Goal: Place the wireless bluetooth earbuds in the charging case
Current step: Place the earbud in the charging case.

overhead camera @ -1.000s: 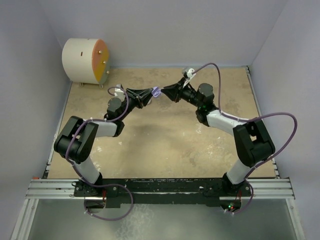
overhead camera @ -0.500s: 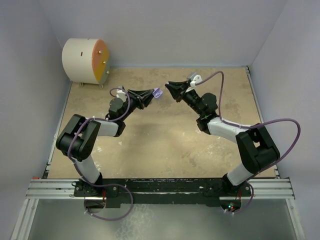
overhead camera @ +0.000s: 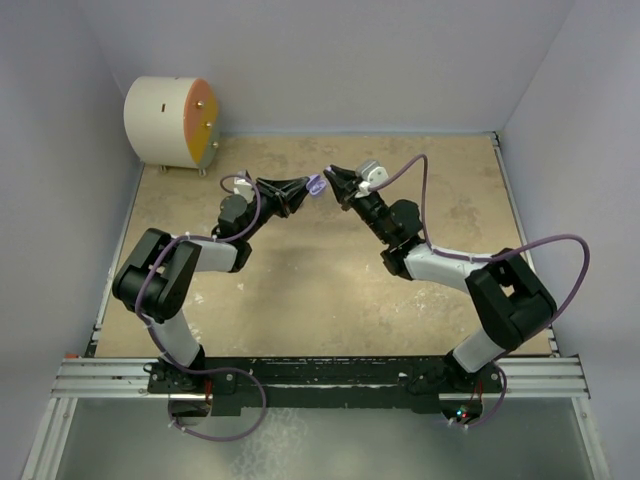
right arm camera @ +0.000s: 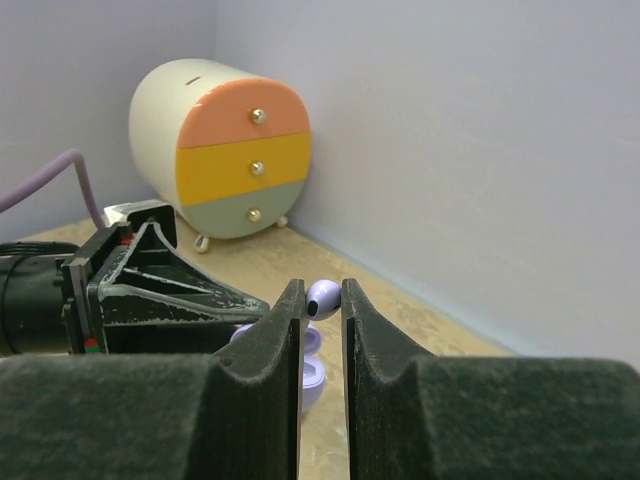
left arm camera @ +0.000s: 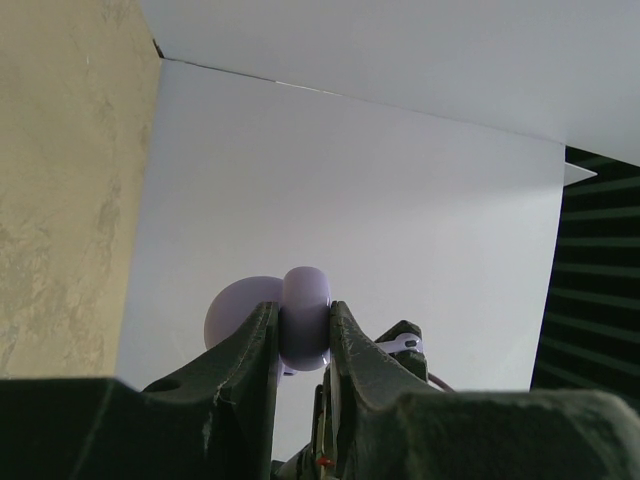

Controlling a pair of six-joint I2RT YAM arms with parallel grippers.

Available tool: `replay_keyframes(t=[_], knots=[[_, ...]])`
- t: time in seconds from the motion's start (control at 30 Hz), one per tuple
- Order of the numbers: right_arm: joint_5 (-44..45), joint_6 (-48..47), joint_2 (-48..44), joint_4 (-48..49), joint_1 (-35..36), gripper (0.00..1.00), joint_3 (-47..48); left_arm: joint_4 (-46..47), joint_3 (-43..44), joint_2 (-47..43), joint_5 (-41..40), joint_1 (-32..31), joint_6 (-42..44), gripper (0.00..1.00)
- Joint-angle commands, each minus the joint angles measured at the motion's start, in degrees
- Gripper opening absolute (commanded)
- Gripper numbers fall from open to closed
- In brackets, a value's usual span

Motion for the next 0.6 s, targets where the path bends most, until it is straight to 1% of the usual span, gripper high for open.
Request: replay_keyframes(t=[0.0,0.57], knots=[[3.82,-4.19,0.09,4.18,0.88,0.0,-0.01,2.02,2.42,-2.0,-0.24,-0.22,0.15,0.0],[4.35,-5.03,2.77,3.25,1.83,0.0,0.66,1.33,3.27,-2.67,-0.05,-0.24,0.32,0.0]])
